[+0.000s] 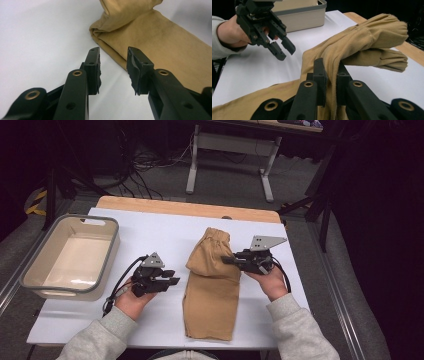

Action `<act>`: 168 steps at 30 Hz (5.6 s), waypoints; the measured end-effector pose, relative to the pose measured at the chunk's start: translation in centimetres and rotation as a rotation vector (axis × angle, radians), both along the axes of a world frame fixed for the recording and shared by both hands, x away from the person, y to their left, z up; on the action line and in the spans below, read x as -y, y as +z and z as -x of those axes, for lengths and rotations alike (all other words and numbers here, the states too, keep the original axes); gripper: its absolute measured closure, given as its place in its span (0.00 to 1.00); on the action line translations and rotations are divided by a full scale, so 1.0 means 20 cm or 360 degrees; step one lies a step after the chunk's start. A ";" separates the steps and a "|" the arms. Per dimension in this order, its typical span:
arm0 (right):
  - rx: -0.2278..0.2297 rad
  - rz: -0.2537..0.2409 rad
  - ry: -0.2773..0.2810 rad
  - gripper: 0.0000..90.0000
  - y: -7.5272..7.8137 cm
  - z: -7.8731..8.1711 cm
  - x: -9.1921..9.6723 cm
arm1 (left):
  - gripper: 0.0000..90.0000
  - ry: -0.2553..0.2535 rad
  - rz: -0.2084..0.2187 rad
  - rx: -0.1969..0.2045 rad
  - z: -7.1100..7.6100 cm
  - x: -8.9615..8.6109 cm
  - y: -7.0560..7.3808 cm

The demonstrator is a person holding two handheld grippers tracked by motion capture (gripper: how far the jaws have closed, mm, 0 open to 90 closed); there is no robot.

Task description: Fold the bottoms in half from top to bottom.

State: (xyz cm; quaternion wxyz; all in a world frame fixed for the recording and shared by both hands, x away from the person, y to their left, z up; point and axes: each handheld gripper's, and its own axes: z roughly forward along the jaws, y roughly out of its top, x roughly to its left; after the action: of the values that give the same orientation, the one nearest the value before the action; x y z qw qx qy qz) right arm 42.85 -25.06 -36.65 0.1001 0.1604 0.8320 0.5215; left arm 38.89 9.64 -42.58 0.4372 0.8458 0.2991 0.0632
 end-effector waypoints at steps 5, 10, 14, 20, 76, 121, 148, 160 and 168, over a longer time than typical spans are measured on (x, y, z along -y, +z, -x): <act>-0.0005 0.0015 0.0022 0.93 -0.04 0.03 0.00 | 0.68 0.0023 -0.0003 0.0004 0.00 -0.01 0.00; -0.0022 0.0028 0.0050 0.92 -0.08 0.07 0.01 | 0.67 0.0025 -0.0001 0.0009 0.00 -0.01 -0.01; -0.0031 0.0058 0.0070 0.92 -0.11 0.10 0.00 | 0.66 0.0027 -0.0004 0.0012 0.00 -0.02 -0.01; -0.0005 0.0104 0.0103 0.90 -0.14 0.16 0.00 | 0.64 0.0032 -0.0009 0.0016 0.00 -0.02 -0.01; -0.0376 0.0261 -0.0301 0.28 -0.22 0.06 0.02 | 0.61 0.0032 -0.0008 0.0025 0.01 -0.01 -0.01; -0.0230 0.0342 0.0225 0.89 -0.01 0.44 -0.16 | 0.58 0.0036 -0.0008 0.0044 0.02 -0.01 0.01; -0.0240 0.0493 -0.0358 0.62 -0.20 0.45 0.03 | 0.58 0.0015 -0.0007 0.0040 0.01 0.01 0.00; -0.0376 0.0573 -0.0560 0.54 -0.33 0.31 0.06 | 0.57 0.0011 -0.0013 0.0029 0.01 0.01 0.00; -0.0382 0.0617 -0.0500 0.94 -0.32 0.32 0.02 | 0.57 0.0008 -0.0013 0.0030 0.01 0.01 0.00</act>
State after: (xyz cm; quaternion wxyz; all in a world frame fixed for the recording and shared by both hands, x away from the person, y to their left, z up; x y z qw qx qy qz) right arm 36.48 -25.38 -43.14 0.1092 0.3260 0.8871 0.3079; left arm 38.76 9.40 -42.64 0.4363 0.8462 0.2969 0.0736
